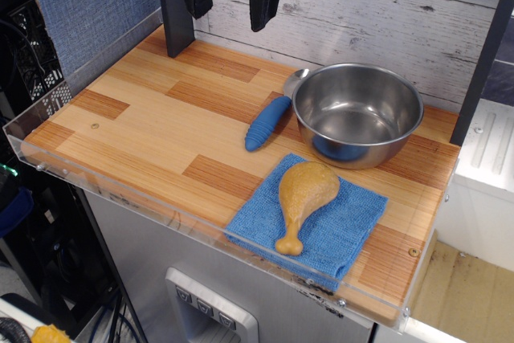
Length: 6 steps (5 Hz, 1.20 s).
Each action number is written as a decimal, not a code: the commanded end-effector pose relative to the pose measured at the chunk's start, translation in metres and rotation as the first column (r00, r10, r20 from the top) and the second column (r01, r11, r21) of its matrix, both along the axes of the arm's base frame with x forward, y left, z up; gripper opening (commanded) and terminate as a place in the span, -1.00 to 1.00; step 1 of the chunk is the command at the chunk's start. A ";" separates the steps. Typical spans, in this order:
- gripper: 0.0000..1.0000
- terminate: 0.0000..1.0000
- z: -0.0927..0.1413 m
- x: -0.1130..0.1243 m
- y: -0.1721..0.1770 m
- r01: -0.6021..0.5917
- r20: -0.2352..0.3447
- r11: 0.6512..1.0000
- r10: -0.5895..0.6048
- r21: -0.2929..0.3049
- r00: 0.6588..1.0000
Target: Place the chicken to the left of the blue spoon.
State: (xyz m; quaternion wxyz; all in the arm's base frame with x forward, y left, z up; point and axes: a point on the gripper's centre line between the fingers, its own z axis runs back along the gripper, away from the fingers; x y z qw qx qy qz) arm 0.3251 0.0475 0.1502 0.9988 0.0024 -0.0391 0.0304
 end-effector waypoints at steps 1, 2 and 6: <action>1.00 -1.00 0.000 0.000 0.000 0.000 0.000 1.000 0.000 0.000 1.000; 1.00 -1.00 -0.014 -0.010 0.012 -0.006 -0.018 1.000 0.006 -0.013 1.000; 1.00 -1.00 -0.076 -0.049 -0.065 0.060 -0.102 0.998 -0.059 0.005 0.993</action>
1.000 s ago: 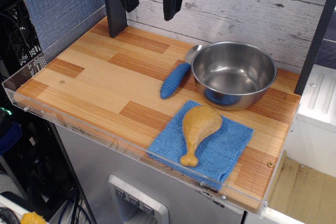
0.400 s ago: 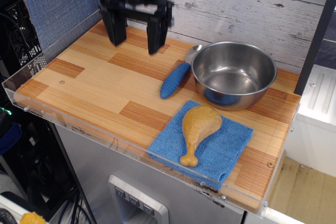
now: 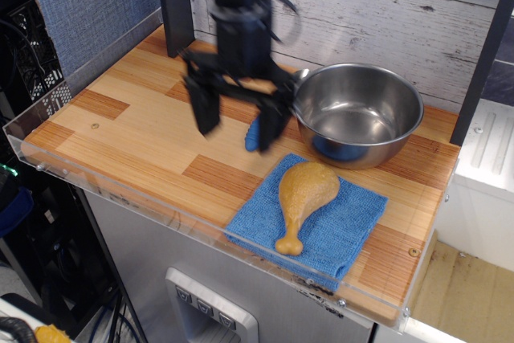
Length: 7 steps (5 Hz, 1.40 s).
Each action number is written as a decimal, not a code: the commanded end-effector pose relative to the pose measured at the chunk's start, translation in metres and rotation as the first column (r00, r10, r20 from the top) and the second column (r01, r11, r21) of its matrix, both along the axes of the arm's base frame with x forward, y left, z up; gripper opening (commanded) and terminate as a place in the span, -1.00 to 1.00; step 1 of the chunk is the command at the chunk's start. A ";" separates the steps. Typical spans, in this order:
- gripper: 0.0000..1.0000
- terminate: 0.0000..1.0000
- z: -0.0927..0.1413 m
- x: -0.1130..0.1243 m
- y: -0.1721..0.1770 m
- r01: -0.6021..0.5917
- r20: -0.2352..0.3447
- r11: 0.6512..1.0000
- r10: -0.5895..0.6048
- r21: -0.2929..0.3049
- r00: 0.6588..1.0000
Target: Place the chicken to the left of the blue spoon.
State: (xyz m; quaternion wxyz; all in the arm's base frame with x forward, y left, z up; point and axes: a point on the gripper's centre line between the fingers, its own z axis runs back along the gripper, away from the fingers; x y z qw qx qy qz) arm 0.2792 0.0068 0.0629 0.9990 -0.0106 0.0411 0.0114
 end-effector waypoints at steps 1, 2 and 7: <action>1.00 -1.00 0.009 -0.007 -0.038 0.027 0.058 0.998 -0.030 0.052 0.998; 1.00 -1.00 0.005 -0.009 -0.044 0.025 0.055 0.997 -0.029 0.069 0.998; -1.00 -1.00 -0.035 -0.005 -0.048 0.033 -0.042 0.991 -0.028 0.129 0.999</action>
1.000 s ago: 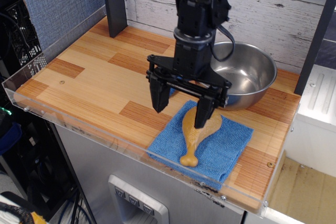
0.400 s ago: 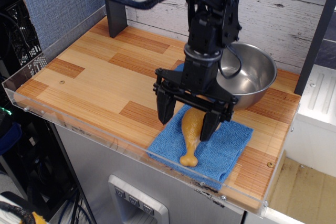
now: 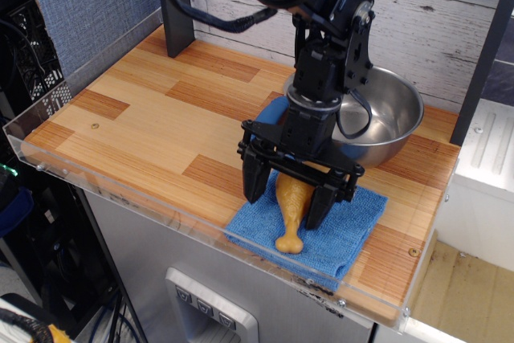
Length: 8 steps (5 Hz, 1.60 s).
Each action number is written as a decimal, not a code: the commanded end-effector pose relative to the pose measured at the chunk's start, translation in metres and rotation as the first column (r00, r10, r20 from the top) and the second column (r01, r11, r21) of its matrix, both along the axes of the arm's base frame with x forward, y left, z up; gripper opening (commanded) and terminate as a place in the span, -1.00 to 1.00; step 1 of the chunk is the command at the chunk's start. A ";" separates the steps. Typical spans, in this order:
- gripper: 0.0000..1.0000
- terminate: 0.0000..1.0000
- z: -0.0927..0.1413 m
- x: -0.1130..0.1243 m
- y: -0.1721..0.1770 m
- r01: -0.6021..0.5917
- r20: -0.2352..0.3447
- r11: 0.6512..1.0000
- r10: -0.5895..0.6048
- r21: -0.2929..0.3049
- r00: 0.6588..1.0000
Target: Place the chicken to the left of the blue spoon.
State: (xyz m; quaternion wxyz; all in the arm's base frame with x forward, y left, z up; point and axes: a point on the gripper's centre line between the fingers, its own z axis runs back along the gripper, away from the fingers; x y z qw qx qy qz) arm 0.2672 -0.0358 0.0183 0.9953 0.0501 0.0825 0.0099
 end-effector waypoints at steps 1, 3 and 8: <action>-1.00 -1.00 0.012 0.007 -0.006 0.028 0.042 1.000 -0.029 0.010 0.999; -1.00 -1.00 0.048 -0.002 0.002 0.088 0.117 0.996 -0.084 -0.027 0.990; -1.00 -1.00 0.066 0.067 0.131 0.121 0.179 0.992 -0.113 -0.036 0.977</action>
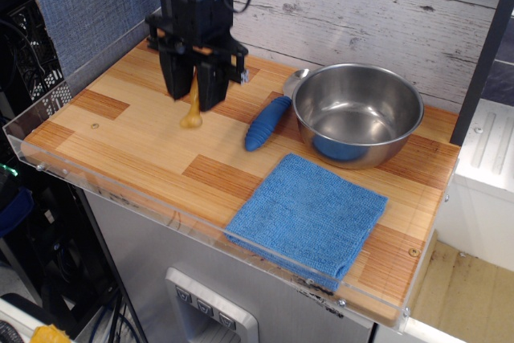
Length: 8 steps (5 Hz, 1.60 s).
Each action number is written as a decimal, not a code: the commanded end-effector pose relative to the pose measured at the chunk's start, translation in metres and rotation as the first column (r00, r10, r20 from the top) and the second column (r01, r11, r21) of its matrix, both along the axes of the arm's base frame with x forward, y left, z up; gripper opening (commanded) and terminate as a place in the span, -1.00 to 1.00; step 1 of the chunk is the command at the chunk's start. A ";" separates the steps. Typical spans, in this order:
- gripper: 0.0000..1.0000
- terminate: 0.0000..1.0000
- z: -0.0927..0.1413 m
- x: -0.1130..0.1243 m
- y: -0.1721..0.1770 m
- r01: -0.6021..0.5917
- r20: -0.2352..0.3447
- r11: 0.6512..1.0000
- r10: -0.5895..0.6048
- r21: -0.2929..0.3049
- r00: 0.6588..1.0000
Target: Place the chicken to the left of the blue spoon.
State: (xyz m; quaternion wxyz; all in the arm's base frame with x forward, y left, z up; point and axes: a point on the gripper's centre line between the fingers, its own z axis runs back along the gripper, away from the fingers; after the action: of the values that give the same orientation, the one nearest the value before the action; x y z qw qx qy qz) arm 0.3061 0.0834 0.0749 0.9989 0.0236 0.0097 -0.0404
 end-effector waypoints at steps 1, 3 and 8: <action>-1.00 -1.00 -0.003 0.050 0.017 0.009 0.006 1.000 -0.010 0.023 1.000; -1.00 -1.00 -0.038 0.068 0.026 0.027 -0.081 0.998 -0.021 0.065 0.996; 1.00 -1.00 -0.011 0.056 0.029 0.033 -0.035 0.998 -0.031 0.048 0.999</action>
State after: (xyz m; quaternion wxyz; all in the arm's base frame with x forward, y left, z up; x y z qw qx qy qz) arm 0.3575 0.1042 0.0362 0.9955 0.0327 0.0637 -0.0628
